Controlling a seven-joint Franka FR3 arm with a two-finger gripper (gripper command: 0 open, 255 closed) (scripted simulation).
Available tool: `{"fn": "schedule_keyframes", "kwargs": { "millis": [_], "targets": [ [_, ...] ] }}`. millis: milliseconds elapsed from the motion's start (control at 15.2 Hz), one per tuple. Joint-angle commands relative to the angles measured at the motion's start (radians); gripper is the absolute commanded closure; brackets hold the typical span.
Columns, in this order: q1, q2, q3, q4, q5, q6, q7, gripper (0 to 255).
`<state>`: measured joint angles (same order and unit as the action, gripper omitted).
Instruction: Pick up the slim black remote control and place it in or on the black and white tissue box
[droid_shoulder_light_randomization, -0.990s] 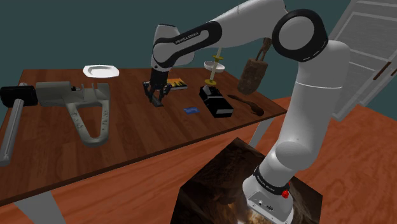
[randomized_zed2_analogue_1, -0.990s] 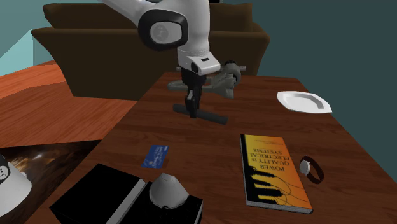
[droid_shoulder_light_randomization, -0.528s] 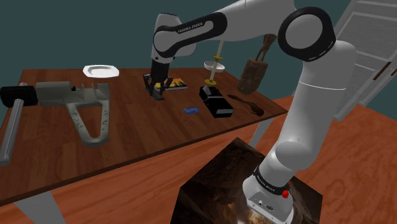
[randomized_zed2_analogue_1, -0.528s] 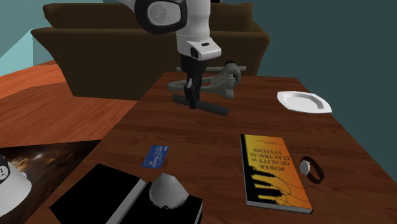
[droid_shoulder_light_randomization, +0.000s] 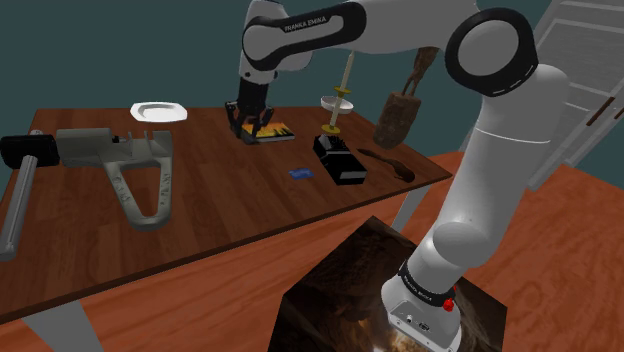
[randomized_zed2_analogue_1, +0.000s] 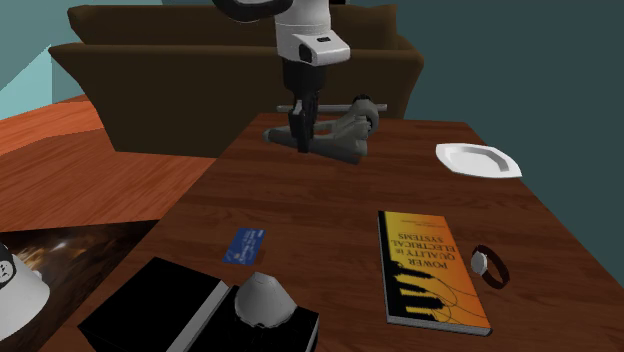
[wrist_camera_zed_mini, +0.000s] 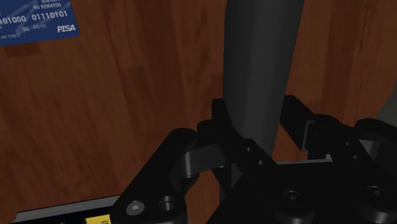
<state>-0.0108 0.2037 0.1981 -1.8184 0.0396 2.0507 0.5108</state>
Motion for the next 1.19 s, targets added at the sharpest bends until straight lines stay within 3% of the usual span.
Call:
{"fn": "schedule_keyframes", "kwargs": {
  "millis": [0,594,1122],
  "targets": [
    [0.0,-0.009,0.001,0.016,0.001,-0.025,0.002,255],
    [-0.001,-0.032,0.002,0.105,0.004,-0.136,0.006,255],
    [-0.094,-0.221,-0.069,-0.136,0.048,-0.095,-0.173,255]
  ]
}}
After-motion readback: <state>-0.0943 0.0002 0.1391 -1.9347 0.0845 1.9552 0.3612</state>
